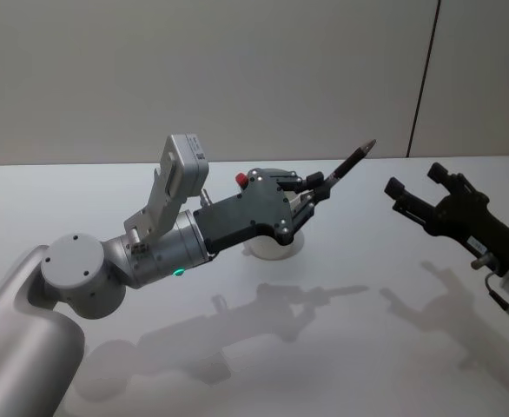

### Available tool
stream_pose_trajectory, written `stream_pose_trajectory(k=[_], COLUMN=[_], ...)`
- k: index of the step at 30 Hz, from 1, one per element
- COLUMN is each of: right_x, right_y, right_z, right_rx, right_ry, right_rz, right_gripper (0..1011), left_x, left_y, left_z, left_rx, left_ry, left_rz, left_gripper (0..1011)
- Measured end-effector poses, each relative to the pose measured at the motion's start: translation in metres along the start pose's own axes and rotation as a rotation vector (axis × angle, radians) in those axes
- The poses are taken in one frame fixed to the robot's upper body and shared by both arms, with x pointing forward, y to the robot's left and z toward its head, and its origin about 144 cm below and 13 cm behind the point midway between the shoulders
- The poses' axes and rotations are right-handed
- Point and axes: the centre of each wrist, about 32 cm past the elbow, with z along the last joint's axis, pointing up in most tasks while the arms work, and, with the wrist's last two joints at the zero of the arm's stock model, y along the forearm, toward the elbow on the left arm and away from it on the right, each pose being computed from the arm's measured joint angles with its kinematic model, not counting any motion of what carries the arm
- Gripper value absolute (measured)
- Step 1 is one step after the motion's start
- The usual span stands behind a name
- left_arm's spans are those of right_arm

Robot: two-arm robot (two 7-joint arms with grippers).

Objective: Place the pen into the pen holder.

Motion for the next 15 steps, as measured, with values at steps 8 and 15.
stream_pose_trajectory(k=[8,15], right_x=[0.0039,0.0083], right_y=[-0.0023,-0.0032], right_z=[0.0015,0.0011], right_rx=[-0.012,-0.026], right_ry=[0.069,0.126], right_rz=[0.054,0.102], right_gripper=[1002,1002], left_x=[0.0,0.0], left_y=[0.0,0.0], left_z=[0.0,0.0], left_rx=[0.0,0.0], left_ry=[0.0,0.0], left_rz=[0.0,0.0], left_gripper=[120,120])
